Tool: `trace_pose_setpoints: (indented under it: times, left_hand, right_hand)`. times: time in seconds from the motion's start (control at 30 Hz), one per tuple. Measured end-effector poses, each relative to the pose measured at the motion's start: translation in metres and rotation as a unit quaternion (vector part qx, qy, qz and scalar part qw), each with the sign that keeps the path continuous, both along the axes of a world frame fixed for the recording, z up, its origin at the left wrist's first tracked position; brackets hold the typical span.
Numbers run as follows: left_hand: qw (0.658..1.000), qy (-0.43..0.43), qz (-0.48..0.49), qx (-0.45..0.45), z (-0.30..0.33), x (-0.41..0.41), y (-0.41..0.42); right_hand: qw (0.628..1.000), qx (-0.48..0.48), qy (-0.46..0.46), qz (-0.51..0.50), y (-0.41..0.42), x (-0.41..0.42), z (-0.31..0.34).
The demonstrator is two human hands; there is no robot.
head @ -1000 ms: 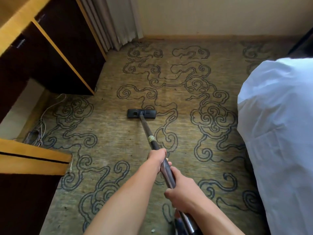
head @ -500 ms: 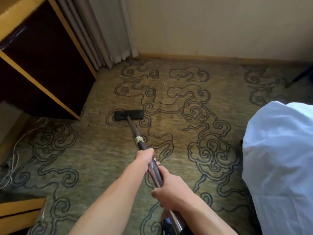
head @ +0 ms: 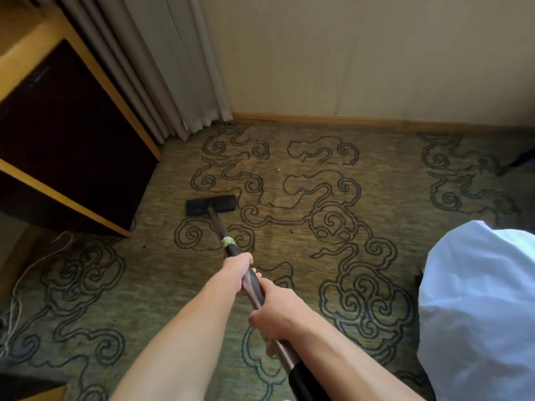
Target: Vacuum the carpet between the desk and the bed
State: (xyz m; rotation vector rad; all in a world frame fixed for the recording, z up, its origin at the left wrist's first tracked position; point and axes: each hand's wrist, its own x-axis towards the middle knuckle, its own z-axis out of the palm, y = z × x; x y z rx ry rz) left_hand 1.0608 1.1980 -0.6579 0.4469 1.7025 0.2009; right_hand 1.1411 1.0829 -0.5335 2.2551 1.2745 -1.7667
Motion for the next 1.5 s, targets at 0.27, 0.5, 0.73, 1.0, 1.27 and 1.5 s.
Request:
trace_pose_setpoints:
  times: [0.27, 0.5, 0.73, 1.0, 1.27, 1.5]
  left_hand:
    - [1.0, 0.021, -0.002, 0.004, 0.028, 0.014, -0.003]
    - [0.999, 0.0, -0.023, 0.031, 0.097, 0.048, 0.025]
    - [0.996, -0.001, -0.074, 0.044, 0.12, 0.098, 0.073]
    - [0.985, -0.017, -0.166, 0.034, 0.075, 0.154, 0.116]
    - [0.978, -0.007, -0.208, -0.032, 0.019, 0.179, 0.14]
    - [0.977, -0.008, -0.199, -0.071, 0.024, 0.188, 0.101]
  right_hand:
    - [1.0, 0.003, -0.013, 0.003, -0.003, 0.01, 0.02]
    - [0.998, 0.048, -0.035, -0.008, 0.008, 0.036, 0.082]
    - [0.994, 0.07, -0.057, -0.055, 0.043, 0.07, 0.096]
    - [0.99, 0.021, -0.065, -0.127, 0.094, 0.106, 0.056]
    - [0.991, -0.036, -0.047, -0.119, 0.123, 0.129, 0.016]
    - [0.994, -0.061, -0.057, -0.065, 0.089, 0.143, 0.024]
